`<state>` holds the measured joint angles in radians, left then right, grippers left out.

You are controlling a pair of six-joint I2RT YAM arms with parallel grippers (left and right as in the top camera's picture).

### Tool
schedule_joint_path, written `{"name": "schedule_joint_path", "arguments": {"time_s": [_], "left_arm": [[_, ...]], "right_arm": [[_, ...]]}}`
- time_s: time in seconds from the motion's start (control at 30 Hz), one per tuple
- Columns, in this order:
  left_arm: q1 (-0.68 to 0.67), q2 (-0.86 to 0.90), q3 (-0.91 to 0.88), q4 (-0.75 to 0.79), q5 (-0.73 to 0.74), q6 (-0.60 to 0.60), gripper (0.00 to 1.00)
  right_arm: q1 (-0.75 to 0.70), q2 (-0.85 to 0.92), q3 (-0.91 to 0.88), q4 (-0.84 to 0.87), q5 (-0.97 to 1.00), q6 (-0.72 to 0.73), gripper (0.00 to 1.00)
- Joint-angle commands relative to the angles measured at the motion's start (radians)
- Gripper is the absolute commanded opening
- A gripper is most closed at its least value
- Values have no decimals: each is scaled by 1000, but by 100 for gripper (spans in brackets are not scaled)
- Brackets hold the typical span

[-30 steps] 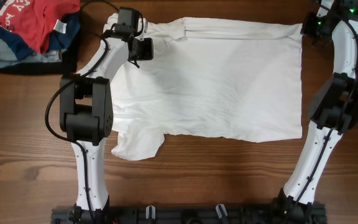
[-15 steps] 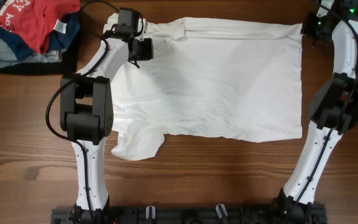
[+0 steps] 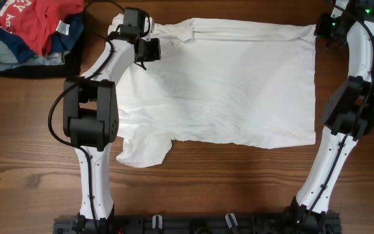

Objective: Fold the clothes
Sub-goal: 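Grasp the shirt's top edge corners with both grippers and lift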

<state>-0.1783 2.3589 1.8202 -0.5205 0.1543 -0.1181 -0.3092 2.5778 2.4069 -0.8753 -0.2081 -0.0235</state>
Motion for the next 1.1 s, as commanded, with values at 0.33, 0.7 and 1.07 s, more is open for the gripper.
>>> {"name": "schedule_joint_path", "arguments": {"time_s": [0.33, 0.7, 1.07], "left_arm": [[53, -281, 61, -39, -82, -3, 4], [169, -516, 61, -237, -108, 6, 4], [190, -539, 60, -461, -130, 6, 4]], "right_arm": [[-5, -120, 5, -92, -122, -19, 4], [-36, -280, 5, -376, -122, -53, 4], [-118, -319, 3, -633, -122, -54, 4]]}}
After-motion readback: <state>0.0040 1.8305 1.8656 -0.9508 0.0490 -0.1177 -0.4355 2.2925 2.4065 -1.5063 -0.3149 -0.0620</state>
